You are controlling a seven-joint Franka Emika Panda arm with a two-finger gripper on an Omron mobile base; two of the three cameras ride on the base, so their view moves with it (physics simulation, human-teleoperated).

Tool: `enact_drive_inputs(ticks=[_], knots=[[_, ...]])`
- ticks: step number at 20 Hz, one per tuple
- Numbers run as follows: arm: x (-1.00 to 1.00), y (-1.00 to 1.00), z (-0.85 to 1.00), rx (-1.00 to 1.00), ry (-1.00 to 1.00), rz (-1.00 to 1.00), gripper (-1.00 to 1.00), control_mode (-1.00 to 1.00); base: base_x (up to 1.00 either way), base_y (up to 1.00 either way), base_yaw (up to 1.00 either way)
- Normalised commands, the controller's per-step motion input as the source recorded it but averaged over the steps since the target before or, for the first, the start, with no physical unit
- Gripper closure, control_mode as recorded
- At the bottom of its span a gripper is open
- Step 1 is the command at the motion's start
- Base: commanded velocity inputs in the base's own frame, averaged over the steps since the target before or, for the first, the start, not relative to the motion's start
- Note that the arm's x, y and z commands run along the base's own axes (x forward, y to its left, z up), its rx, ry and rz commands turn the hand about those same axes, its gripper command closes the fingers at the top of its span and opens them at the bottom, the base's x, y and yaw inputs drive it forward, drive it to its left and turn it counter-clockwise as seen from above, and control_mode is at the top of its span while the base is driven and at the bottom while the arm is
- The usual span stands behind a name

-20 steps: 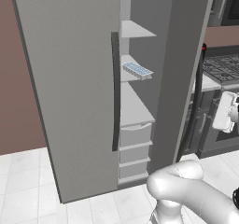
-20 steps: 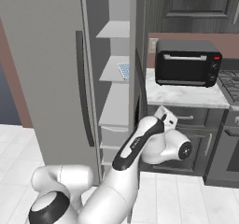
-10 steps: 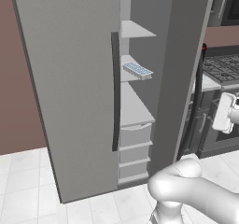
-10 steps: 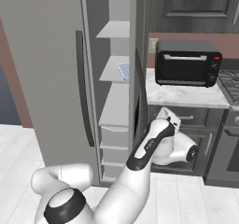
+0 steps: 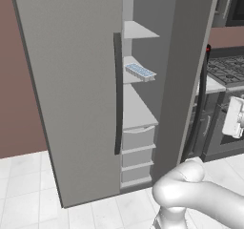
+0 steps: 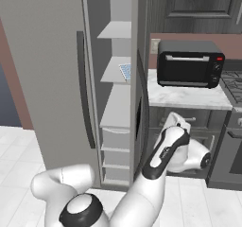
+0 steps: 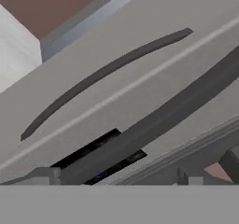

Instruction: The ice cube tray has been filled with water. Take the tray and place it in the freezer to make ice. Close the freezer door after placing the tray.

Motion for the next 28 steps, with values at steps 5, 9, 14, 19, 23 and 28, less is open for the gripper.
enact_drive_inputs(ticks=[5, 9, 14, 19, 23, 28], knots=[[0.18, 0.0, -0.44, -0.12, -0.11, 0.06, -1.0, -1.0, 0.0, 0.0, 0.0], [0.2, 0.0, -0.5, -0.14, -0.15, 0.07, -1.0, -1.0, 0.0, 0.0, 0.0], [0.16, 0.0, -0.41, -0.13, -0.14, 0.06, -1.0, -1.0, 0.0, 0.0, 0.0], [0.14, 0.0, -0.39, -0.14, -0.11, 0.05, -1.0, -1.0, 0.0, 0.0, 0.0], [0.23, 0.0, -0.37, -0.16, -0.08, 0.02, -1.0, -1.0, 0.0, 0.0, 0.0], [0.29, -0.02, -0.33, -0.18, -0.06, 0.0, -1.0, -1.0, 0.0, 0.0, 0.0]])
